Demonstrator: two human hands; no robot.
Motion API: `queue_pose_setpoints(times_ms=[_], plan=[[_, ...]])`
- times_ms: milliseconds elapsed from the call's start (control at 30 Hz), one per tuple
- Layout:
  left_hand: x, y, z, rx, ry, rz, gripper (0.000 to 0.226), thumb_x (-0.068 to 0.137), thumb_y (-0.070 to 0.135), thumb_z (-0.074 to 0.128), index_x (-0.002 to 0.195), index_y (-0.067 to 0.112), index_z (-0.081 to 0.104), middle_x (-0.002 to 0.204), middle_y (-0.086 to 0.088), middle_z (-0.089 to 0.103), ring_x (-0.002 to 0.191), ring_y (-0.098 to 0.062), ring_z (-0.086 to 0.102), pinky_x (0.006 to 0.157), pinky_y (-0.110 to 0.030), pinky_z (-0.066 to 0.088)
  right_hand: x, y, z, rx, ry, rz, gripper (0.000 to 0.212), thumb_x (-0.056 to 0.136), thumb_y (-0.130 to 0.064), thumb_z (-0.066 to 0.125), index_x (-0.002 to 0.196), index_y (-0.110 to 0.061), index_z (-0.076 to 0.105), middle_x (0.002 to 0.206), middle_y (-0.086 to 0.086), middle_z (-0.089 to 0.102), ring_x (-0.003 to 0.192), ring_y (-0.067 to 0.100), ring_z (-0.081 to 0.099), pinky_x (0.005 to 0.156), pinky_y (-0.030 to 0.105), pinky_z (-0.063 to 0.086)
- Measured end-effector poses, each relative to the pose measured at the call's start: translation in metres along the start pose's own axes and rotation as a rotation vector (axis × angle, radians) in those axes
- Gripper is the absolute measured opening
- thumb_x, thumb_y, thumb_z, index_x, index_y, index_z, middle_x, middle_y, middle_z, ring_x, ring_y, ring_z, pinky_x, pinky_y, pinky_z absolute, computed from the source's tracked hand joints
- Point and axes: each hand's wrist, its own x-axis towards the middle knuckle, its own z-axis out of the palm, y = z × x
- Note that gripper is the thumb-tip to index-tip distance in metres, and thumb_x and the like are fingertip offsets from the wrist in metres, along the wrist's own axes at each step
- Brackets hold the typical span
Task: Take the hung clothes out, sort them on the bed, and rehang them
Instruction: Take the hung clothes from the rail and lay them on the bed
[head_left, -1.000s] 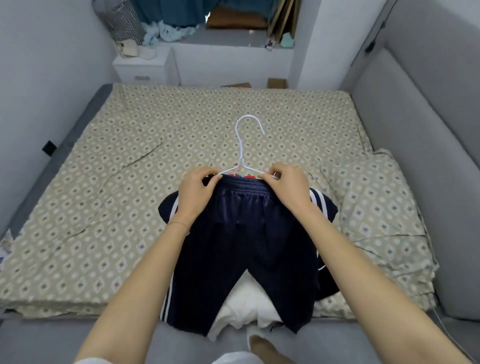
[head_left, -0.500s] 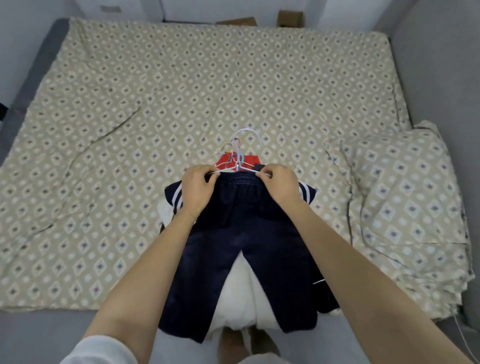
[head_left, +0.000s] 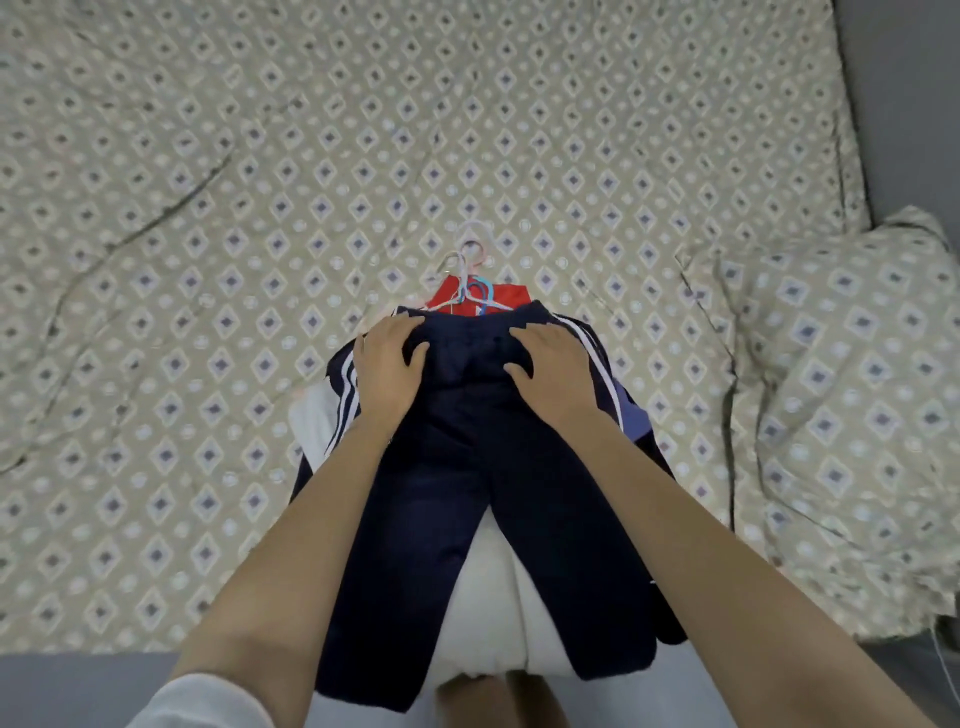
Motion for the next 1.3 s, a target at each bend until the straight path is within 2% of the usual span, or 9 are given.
queue_pose_setpoints(times_ms=[100,267,500,767,1033,1300], plan=[[-0.015,0.01,-0.015,0.065,-0.064,-0.019,0.041,0.099,0.024,0.056,0.14,0.023,0.054,0.148,-0.004,0.049,0.141,-0.025,0.039,0.118,-0.055,0.019,-0.012,-0.01,-0.009,-0.049,-0.069,0.032,0.056,0.098,-0.041,0.052,0.148,-0.021,0.038,0.154,0.007,0.037,0.145,0.028,0.028,0.119,0.045,0.019],[-0.042,0.03,-0.054,0.191,-0.086,0.017,0.048,0.101,0.033,0.051,0.148,0.024,0.044,0.158,-0.004,0.035,0.149,-0.026,0.024,0.12,-0.053,0.007,-0.031,-0.033,-0.042,-0.117,-0.071,0.015,0.062,0.099,-0.046,0.047,0.153,-0.023,0.027,0.159,0.007,0.028,0.148,0.029,0.019,0.119,0.046,0.012],[-0.104,0.055,-0.111,0.291,-0.05,-0.047,0.056,0.101,0.043,0.047,0.153,0.028,0.033,0.163,-0.005,0.024,0.151,-0.027,0.014,0.12,-0.054,0.0,-0.073,-0.068,-0.083,-0.187,-0.085,-0.06,0.068,0.098,-0.052,0.044,0.155,-0.022,0.022,0.159,0.009,0.026,0.147,0.033,0.018,0.119,0.049,0.016],[-0.198,0.094,-0.164,0.35,0.054,-0.165,0.061,0.1,0.049,0.046,0.155,0.029,0.028,0.165,-0.002,0.017,0.153,-0.024,0.006,0.119,-0.053,-0.007,-0.144,-0.093,-0.119,-0.185,-0.112,-0.183,0.07,0.095,-0.055,0.047,0.154,-0.024,0.023,0.157,0.009,0.028,0.144,0.032,0.022,0.117,0.051,0.019],[-0.303,0.113,-0.216,0.279,0.272,-0.35,0.063,0.099,0.05,0.046,0.155,0.029,0.025,0.165,-0.002,0.013,0.153,-0.021,0.0,0.119,-0.051,-0.009,-0.224,-0.151,-0.129,-0.239,-0.059,-0.498,0.069,0.094,-0.054,0.049,0.152,-0.025,0.026,0.153,0.005,0.036,0.141,0.029,0.029,0.115,0.047,0.023],[-0.456,0.078,-0.278,0.313,0.485,-0.574,0.066,0.098,0.054,0.046,0.155,0.03,0.024,0.165,-0.002,0.015,0.153,-0.023,0.004,0.119,-0.051,-0.008,-0.325,-0.248,-0.101,-0.294,-0.116,-0.783,0.07,0.095,-0.055,0.046,0.154,-0.027,0.021,0.156,0.004,0.031,0.143,0.027,0.026,0.115,0.045,0.023]])
